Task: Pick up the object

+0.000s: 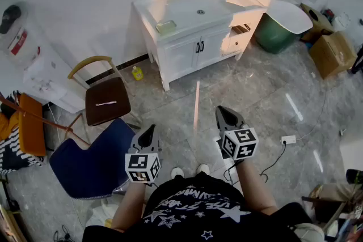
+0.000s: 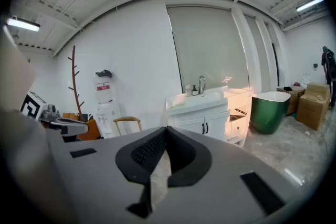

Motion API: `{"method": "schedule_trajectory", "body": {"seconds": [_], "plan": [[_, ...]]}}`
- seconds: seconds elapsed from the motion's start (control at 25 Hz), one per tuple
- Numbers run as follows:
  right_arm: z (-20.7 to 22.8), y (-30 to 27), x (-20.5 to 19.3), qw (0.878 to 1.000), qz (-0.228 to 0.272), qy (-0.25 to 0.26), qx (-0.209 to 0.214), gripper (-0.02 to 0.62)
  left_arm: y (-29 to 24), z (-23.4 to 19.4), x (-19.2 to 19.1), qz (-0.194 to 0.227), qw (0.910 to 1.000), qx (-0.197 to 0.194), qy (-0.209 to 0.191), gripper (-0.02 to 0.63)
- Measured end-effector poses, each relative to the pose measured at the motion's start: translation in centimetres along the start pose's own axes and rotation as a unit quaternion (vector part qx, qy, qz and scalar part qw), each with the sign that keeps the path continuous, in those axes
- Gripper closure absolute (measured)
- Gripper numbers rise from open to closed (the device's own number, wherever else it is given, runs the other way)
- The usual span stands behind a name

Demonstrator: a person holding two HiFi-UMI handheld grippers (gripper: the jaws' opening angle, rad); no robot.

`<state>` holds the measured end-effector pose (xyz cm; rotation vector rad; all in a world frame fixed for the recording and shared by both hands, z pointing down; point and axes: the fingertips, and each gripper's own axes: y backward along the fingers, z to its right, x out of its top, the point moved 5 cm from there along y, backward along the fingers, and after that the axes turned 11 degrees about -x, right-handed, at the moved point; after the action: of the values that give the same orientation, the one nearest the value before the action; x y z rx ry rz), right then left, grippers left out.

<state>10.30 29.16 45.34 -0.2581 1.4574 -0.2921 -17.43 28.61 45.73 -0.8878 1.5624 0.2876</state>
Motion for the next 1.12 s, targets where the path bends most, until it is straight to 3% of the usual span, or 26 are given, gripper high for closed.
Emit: {"method": "schedule_trajectory", "body": {"seconds": [0.52, 0.8, 0.92, 0.96, 1.04, 1.12], "plan": [[-3.5, 0.5, -2.5, 1.0, -0.027, 0.01, -0.006, 0.583, 2.6, -2.1, -3.0, -0.019, 0.9996, -0.011, 0.017, 0.591], [-5.0, 0.0, -2.6, 0.999, 0.004, -0.045, -0.006, 0.583, 4.1, -5.3, -1.6, 0.002, 0.9999, 0.01, 0.012, 0.591], [-5.5, -0.9, -1.9, 0.999, 0.008, -0.04, -0.003, 0.58, 4.1, -6.1, -1.2, 0.006, 0.9998, 0.014, 0.015, 0.591], [-5.6, -1.3, -1.7, 0.999, 0.008, -0.033, 0.001, 0.568, 3.9, -6.3, -1.2, 0.006, 0.9997, 0.015, 0.017, 0.591], [-5.8, -2.3, -1.6, 1.0, 0.007, -0.026, 0.011, 0.458, 3.5, -6.7, -1.6, 0.004, 0.9996, 0.018, 0.023, 0.591], [-5.8, -3.6, -1.5, 0.999, 0.007, -0.028, 0.02, 0.401, 2.8, -6.9, -1.8, 0.0, 0.9993, 0.02, 0.031, 0.591]]}}
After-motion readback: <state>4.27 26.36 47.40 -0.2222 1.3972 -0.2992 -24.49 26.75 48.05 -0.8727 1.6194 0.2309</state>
